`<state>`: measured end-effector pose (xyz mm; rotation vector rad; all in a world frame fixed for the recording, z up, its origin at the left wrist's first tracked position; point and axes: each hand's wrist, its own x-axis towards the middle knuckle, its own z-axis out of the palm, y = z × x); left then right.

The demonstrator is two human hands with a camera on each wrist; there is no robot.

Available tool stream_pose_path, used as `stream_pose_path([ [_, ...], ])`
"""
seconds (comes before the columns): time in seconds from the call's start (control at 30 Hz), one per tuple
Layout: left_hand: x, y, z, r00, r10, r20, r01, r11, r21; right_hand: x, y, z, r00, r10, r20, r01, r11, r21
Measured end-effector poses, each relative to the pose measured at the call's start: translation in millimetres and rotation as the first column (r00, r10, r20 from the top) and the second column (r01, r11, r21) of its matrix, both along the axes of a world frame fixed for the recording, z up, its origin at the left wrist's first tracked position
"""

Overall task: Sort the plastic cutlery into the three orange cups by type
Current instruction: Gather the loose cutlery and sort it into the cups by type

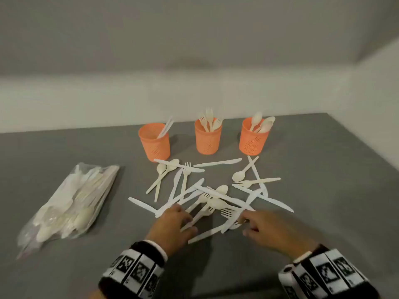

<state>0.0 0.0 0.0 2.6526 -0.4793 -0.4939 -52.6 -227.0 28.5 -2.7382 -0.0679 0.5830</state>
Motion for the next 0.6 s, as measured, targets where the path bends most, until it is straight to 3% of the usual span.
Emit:
stream_pose_path([
  [0.1, 4.4, -22.1, -6.3, 0.999, 0.014, -0.042, -0.005, 0.979, 0.202, 18.2, 10.1, -21.5, 0.993, -0.081, 0.081, 0.080, 0.997, 0.021],
  [0.2, 1.8, -39.1, -12.0, 1.000, -0.023, 0.004, 0.021, 0.956, 0.294, 34.1, 9.8, -30.8, 0.991, -0.094, 0.098, 0.101, 0.993, -0.064],
  [0.37, 15.9, -55.4, -14.9, 0.997, -0.019, 0.075, -0.004, 0.958, 0.285, 58.8, -4.6, -39.9, 0.985, -0.097, 0.143, 0.107, 0.992, -0.067],
  [0.5, 25.3, -62.2, -15.3, 1.000, 0.015, 0.002, -0.015, 0.966, 0.258, 64.7, -6.5, -43.1, 0.951, -0.273, 0.148, 0.266, 0.962, 0.066],
  [0.6, 27.3, -65.8, -16.5, 0.996, 0.037, -0.085, -0.015, 0.968, 0.252, 67.0, -6.4, -42.0, 0.920, -0.355, 0.164, 0.348, 0.935, 0.073],
])
